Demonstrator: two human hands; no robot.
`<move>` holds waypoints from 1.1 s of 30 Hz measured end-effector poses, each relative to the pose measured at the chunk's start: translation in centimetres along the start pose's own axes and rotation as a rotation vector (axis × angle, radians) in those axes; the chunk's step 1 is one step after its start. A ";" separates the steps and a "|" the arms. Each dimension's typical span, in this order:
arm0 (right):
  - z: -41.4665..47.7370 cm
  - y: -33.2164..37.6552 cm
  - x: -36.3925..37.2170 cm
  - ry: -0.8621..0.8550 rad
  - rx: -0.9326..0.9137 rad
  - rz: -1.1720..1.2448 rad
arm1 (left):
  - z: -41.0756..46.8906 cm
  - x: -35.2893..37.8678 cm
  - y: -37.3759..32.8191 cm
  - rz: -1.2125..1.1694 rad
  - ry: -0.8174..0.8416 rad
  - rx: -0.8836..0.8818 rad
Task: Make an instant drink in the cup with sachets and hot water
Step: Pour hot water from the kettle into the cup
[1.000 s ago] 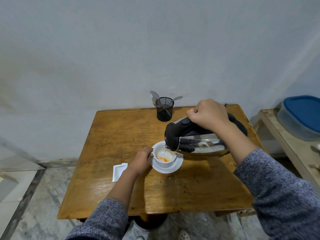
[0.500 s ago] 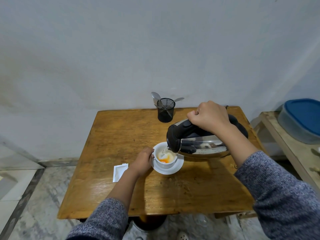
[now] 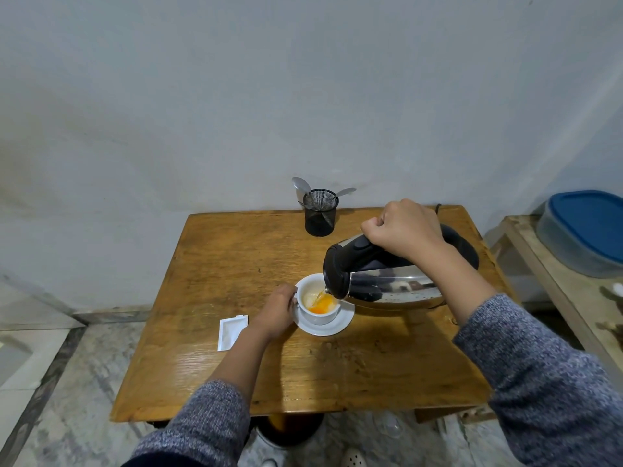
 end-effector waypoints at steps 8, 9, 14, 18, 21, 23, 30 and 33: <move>-0.3 0.0 -0.2 -0.004 0.007 0.001 | -0.1 0.2 0.0 0.004 0.012 -0.016; -0.3 -0.1 -0.1 -0.003 0.008 0.003 | -0.1 0.2 0.0 0.002 0.012 -0.021; -0.4 0.0 -0.2 -0.003 0.014 0.008 | -0.1 0.3 0.0 0.010 0.020 -0.026; -0.5 0.1 -0.3 -0.009 0.010 0.002 | -0.2 0.4 0.1 0.013 0.021 -0.030; -0.5 0.1 -0.3 -0.006 0.006 0.003 | -0.2 0.4 0.1 0.009 0.016 -0.041; -0.4 0.1 -0.3 -0.003 0.004 0.000 | -0.1 0.5 0.2 0.013 0.013 -0.050; -0.4 0.1 -0.5 -0.002 -0.004 -0.001 | -0.1 0.5 0.4 0.011 0.018 -0.075; -0.4 0.1 -0.7 -0.015 -0.006 -0.014 | -0.1 0.5 0.4 0.009 0.020 -0.080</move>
Point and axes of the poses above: each hand's wrist, its own z-axis towards the middle knuckle, its own x-axis out of the palm, y = z × x, the point moved 8 cm from there along z, towards the middle knuckle, and after that the axes turned 1 degree about x, right-handed, at the moved point
